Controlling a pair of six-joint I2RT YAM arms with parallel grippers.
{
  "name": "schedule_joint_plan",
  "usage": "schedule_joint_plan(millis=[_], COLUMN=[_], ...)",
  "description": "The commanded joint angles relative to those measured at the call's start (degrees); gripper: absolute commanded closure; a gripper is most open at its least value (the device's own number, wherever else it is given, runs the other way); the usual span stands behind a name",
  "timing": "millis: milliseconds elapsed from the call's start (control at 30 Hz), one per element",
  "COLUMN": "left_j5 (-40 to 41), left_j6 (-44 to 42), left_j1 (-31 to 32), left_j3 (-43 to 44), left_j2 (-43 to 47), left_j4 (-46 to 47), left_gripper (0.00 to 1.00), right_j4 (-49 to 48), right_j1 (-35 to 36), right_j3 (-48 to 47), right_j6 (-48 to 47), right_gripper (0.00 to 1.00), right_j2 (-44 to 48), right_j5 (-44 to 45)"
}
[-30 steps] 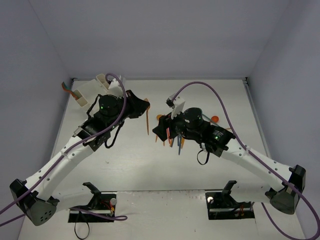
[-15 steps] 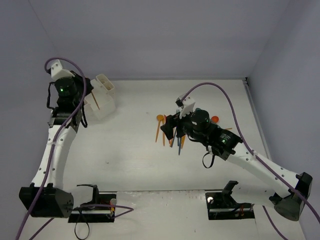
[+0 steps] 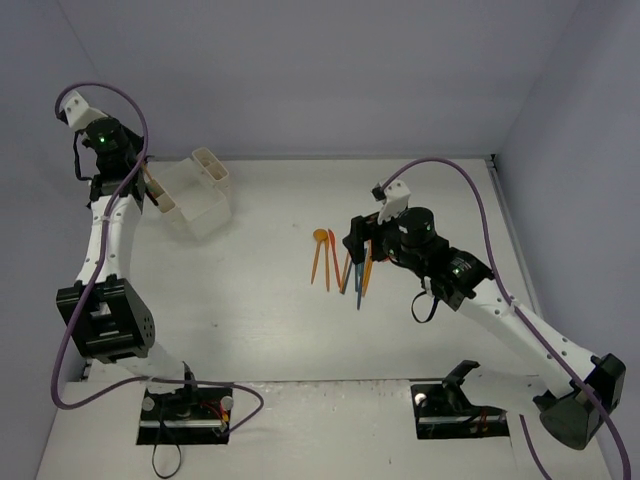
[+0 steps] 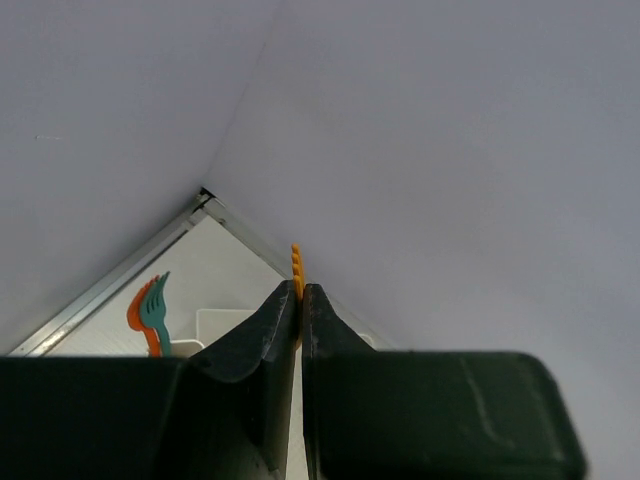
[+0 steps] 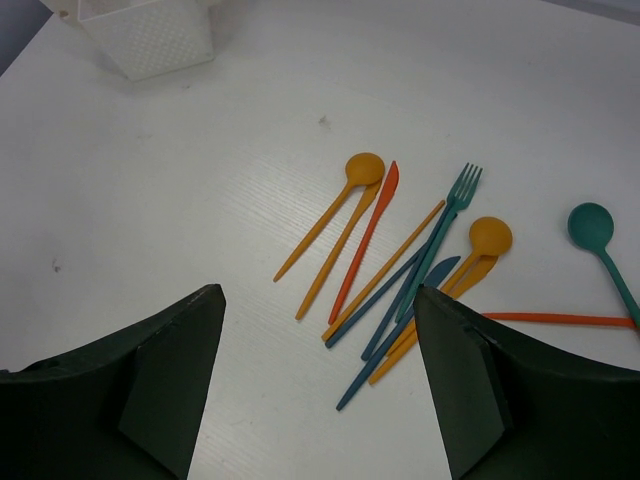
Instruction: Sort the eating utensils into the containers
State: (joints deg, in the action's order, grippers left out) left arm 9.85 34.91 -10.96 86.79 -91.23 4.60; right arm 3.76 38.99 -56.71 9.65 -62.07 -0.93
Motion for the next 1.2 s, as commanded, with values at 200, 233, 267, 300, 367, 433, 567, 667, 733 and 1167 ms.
schedule_joint_plan(millis=[200, 233, 267, 300, 367, 433, 567, 667, 733, 1167], left_j5=[-1.1, -1.5, -1.7, -1.9, -2.4, -3.0, -4.4, -3.9, -2.9, -5.3], left_j6=[3.2, 3.7, 4.1, 4.5, 5.5, 6.4, 7.1, 2.8, -0.3, -2.9], left_j1=[-4.8, -4.9, -4.9, -4.9, -4.9, -4.9, -4.9, -4.9, -4.9, -4.9], left_j3=[2.5, 2.0, 1.5, 1.0, -0.8, -2.2, -3.4, -1.7, -0.4, 1.4], left_j2=[-5.7, -6.2, -6.5, -6.9, -7.4, -7.6, -6.7, -5.0, -3.6, -0.8], left_j4=[8.8, 9.0, 9.1, 9.2, 10.4, 12.1, 14.6, 14.4, 13.9, 12.1], left_gripper=[1.00, 1.00, 1.00, 1.00, 1.00, 1.00, 1.00, 1.00, 1.00, 1.00], right_j4=[-1.9, -1.9, -1.8, -1.8, -1.7, -1.6, -1.4, -1.2, -1.2, -1.2], right_j1=[-1.4, -1.5, -1.5, -1.5, -1.6, -1.6, -1.6, -1.6, -1.6, -1.6], right_j3=[0.3, 0.3, 0.2, 0.2, 0.3, 0.3, 0.5, 0.7, 0.6, 0.1], right_j6=[-1.2, -1.1, -1.0, -1.0, -0.9, -0.8, -0.5, -0.3, -0.2, -0.7], right_gripper=[0.26, 0.26, 0.26, 0.26, 0.26, 0.26, 0.26, 0.26, 0.26, 0.26], right_j2=[-0.9, -1.0, -1.1, -1.1, -1.2, -1.2, -0.7, -0.4, -0.4, -0.9], right_j5=[-0.3, -0.3, -0.3, -0.3, -0.2, -0.3, -0.3, -0.3, -0.4, -1.0])
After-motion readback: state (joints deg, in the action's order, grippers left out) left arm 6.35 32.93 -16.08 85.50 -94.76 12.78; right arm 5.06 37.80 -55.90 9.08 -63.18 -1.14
